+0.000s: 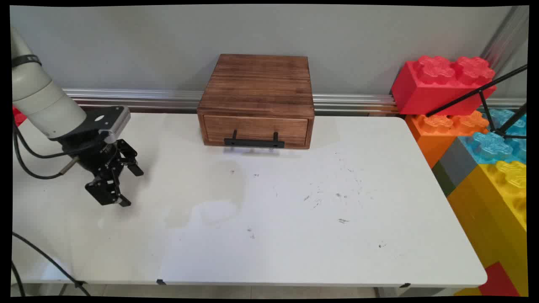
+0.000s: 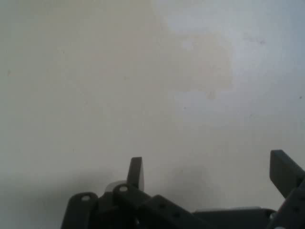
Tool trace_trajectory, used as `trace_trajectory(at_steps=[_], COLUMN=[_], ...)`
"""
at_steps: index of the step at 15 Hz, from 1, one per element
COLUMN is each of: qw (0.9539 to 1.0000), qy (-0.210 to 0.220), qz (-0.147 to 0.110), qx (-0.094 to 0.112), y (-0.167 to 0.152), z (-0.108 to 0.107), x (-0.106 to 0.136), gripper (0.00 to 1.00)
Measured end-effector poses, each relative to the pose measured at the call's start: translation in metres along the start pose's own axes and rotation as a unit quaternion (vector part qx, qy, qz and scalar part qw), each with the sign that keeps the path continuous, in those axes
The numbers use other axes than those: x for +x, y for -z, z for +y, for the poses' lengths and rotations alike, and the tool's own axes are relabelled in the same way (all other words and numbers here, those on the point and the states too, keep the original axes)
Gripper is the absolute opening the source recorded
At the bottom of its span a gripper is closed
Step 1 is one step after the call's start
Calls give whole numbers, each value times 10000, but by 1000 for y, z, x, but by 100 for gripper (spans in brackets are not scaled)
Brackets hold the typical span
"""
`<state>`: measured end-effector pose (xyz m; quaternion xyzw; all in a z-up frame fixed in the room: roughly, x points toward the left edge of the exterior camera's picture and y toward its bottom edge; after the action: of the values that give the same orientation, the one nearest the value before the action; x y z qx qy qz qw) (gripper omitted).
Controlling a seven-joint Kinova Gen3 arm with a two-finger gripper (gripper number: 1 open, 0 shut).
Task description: Open the drawer
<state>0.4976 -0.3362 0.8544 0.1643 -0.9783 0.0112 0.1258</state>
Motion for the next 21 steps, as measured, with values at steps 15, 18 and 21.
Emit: trace_trajectory(at_steps=[15, 18, 21], qw=[9783, 9725, 9694], qy=[970, 1096, 1150], qz=[1701, 1891, 1979], qx=[680, 799, 892], y=[28, 32, 37], z=[-24, -27, -31], x=[53, 59, 67], gripper=[100, 100, 100])
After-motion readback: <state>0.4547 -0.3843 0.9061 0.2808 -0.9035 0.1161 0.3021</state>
